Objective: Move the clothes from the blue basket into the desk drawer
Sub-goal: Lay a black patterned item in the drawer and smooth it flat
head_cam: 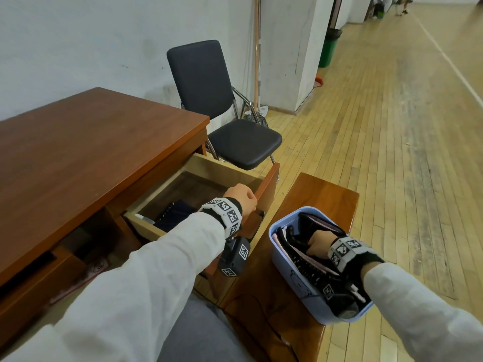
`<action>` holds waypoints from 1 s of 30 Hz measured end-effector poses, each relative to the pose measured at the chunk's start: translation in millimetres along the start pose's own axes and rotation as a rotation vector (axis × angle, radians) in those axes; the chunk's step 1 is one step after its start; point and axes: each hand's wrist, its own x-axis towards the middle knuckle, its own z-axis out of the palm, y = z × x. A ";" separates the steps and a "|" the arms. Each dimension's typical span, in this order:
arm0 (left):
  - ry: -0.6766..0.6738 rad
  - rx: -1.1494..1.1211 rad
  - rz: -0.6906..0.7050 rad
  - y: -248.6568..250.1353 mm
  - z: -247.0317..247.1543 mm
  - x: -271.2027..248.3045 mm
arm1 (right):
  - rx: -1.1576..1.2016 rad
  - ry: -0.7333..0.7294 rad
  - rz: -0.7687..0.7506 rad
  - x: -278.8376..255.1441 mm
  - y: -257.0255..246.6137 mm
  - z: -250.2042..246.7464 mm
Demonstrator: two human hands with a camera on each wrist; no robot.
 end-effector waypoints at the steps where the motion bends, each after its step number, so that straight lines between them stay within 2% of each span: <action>1: 0.000 -0.008 -0.002 -0.5 -1.3 0.1 | -0.037 -0.021 -0.008 -4.6 1.3 -6.4; 5: -0.016 -0.028 0.009 -0.6 -2.0 -0.3 | -0.028 -0.081 -0.032 -16.1 8.7 -24.9; 7: -0.025 -0.029 0.019 0.4 0.0 -1.4 | -0.037 -0.061 -0.031 -12.8 11.8 -29.1; 11: -0.026 -0.027 0.038 4.5 1.2 -3.2 | 0.071 0.139 -0.031 -11.7 15.7 -40.9; 14: -0.035 -0.036 0.052 8.7 2.2 -4.9 | 0.380 0.326 -0.061 -23.0 10.8 -52.2; 18: -0.048 -0.017 0.063 12.7 5.0 -5.5 | 0.561 0.457 -0.179 -32.3 -4.6 -69.3; 21: -0.077 -0.152 0.055 14.7 1.9 -6.2 | 0.707 0.418 -0.299 -39.9 -22.3 -83.6; 26: -0.270 -0.766 -0.054 14.3 -13.4 -4.5 | 0.853 0.268 -0.493 -49.4 -55.7 -95.3; 28: -0.229 -0.855 -0.068 3.9 -22.0 2.5 | 0.835 0.272 -0.525 -46.3 -65.7 -96.6; 30: -0.129 -0.786 -0.024 -5.0 -34.2 8.2 | 0.743 0.274 -0.527 -39.9 -71.9 -97.7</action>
